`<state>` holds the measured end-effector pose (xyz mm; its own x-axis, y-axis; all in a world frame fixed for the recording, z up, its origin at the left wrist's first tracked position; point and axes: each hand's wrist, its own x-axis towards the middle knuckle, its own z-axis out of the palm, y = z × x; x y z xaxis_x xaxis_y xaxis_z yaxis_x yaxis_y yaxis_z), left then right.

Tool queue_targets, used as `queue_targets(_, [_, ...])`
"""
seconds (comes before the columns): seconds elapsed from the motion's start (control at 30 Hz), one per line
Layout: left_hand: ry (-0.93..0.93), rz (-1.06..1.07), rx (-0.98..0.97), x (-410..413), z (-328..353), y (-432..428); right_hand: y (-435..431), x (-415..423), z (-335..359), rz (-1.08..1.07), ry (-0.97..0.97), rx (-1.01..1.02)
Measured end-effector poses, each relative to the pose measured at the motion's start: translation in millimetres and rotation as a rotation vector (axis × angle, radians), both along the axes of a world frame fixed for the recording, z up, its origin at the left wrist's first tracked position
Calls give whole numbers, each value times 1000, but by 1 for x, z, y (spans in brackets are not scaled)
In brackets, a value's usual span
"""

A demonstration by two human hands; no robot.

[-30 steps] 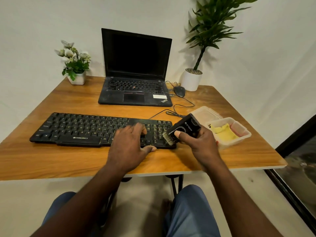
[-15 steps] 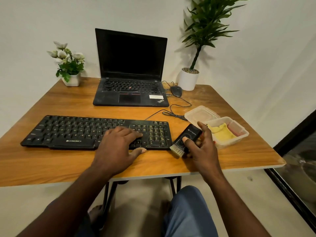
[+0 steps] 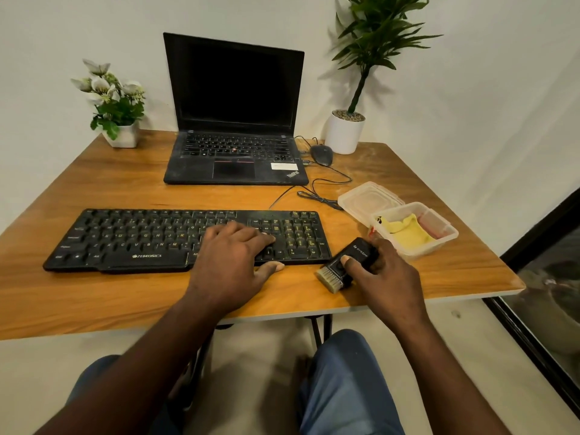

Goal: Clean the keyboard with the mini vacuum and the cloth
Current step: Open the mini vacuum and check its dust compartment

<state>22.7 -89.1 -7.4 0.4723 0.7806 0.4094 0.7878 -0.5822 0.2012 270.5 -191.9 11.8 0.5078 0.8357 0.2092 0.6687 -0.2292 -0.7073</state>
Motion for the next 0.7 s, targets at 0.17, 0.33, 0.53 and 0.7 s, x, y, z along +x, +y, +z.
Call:
queue_targets(0.17, [-15,-10,13,0,-2,-1,-4,5,1,-48,-79,-99])
queue_targets(0.33, [-67,-117,53,16,0,-13,-2,1,0,-62,-125,-145])
queue_targets(0.53, [-21,-180,8,54,7,-38,1,-3,-3,-84,-189,-154])
queue_targets(0.7, [9,-125,6,78,5,-46,4,4,3,-53,-168,-174])
